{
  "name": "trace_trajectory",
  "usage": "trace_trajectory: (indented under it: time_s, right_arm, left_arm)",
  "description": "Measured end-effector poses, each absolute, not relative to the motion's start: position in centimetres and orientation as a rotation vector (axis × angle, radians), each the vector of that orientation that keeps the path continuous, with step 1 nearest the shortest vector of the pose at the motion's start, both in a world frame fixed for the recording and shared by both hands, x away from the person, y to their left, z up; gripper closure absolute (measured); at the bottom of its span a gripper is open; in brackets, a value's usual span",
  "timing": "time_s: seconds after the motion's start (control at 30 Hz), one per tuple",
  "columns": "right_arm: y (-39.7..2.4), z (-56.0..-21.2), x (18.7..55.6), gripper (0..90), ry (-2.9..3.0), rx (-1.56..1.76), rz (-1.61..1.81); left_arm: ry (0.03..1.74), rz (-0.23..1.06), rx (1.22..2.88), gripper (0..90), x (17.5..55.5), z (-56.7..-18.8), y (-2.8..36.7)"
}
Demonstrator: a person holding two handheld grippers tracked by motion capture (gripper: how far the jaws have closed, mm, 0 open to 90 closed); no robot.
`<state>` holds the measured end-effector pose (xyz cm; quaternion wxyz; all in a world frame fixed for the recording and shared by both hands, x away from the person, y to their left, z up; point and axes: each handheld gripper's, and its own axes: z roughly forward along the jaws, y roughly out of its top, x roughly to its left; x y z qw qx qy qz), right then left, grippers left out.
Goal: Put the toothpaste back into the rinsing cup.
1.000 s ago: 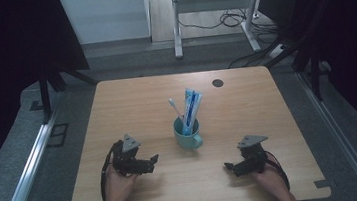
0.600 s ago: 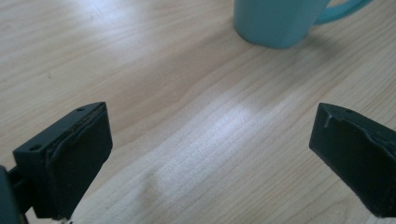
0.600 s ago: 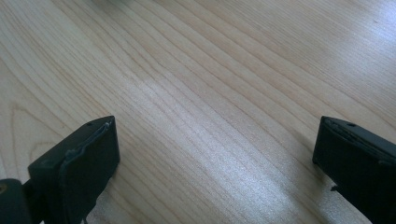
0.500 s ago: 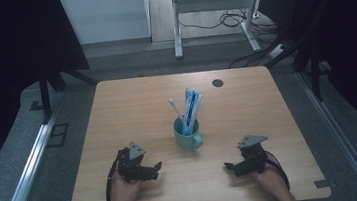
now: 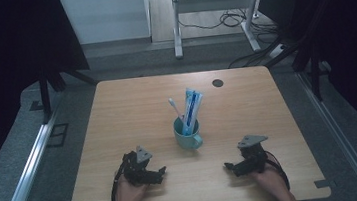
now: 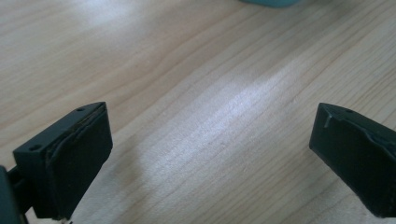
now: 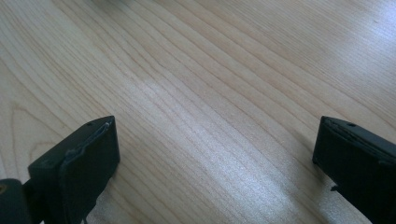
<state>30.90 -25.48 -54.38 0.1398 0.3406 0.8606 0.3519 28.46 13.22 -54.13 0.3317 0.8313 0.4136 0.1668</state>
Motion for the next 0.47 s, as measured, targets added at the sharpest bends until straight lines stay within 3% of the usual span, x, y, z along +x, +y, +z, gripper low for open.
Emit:
trace_trajectory:
  time_s: [0.47]
  right_arm:
    - [-25.48,-54.39,30.89,0.2,2.486,0.986,1.017]
  left_arm:
    - [1.112,0.388,2.188,0.0,28.86,-54.54,13.21]
